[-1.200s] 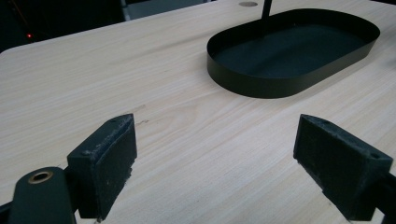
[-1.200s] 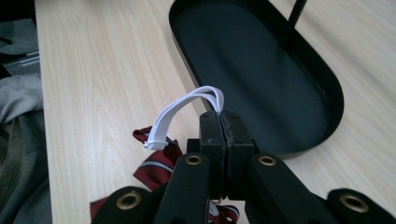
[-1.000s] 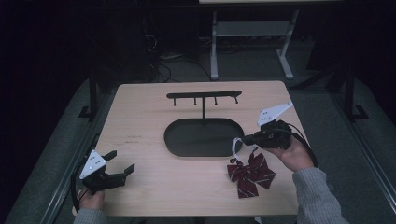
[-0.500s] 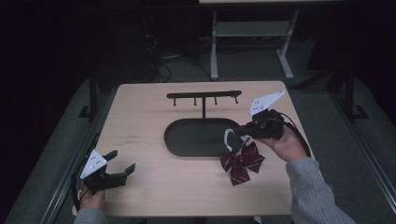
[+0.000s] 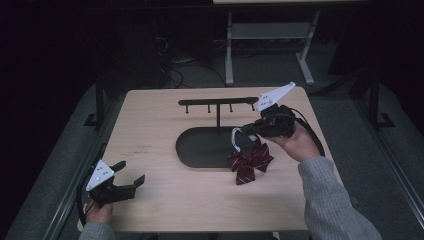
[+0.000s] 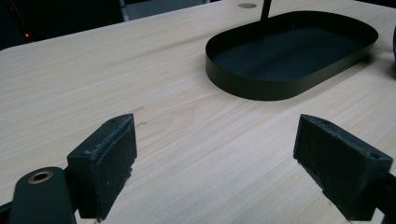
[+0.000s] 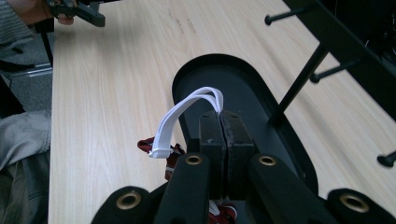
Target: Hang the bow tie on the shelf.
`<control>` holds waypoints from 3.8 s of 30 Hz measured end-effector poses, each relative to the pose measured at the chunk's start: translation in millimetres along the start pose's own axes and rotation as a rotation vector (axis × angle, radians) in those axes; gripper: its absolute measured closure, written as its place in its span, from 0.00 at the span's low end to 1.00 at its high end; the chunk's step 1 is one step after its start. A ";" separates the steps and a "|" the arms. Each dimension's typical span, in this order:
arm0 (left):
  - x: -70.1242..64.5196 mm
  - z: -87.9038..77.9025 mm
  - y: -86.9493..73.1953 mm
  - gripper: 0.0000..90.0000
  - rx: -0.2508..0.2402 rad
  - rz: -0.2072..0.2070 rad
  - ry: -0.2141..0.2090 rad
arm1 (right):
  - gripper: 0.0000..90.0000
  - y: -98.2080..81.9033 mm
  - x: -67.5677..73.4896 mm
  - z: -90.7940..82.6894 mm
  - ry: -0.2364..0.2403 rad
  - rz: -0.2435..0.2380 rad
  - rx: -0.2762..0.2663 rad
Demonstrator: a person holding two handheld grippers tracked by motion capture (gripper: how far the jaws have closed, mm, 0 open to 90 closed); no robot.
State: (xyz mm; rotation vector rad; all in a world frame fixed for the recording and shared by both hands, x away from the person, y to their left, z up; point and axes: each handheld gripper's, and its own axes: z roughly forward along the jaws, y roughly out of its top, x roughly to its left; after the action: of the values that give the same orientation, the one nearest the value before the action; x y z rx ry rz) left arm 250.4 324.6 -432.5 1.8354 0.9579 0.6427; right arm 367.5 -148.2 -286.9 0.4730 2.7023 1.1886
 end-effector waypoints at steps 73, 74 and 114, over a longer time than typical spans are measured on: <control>1.6 -1.5 0.4 0.14 -0.012 -0.001 -0.002 | 0.98 61.8 -62.3 35.6 -0.050 0.063 0.032; 1.5 -1.6 0.5 0.14 -0.011 0.000 -0.003 | 0.98 61.4 -63.3 36.2 -0.050 0.064 0.033; 1.7 -1.3 0.3 0.14 -0.013 -0.002 -0.005 | 0.98 41.2 -83.6 41.9 -0.082 0.118 0.081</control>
State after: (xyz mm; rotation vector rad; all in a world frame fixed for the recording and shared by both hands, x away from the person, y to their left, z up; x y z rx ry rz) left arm 250.5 326.5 -431.7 1.8238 0.9498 0.6418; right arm 466.2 -121.8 -283.7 0.6861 2.6931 1.0648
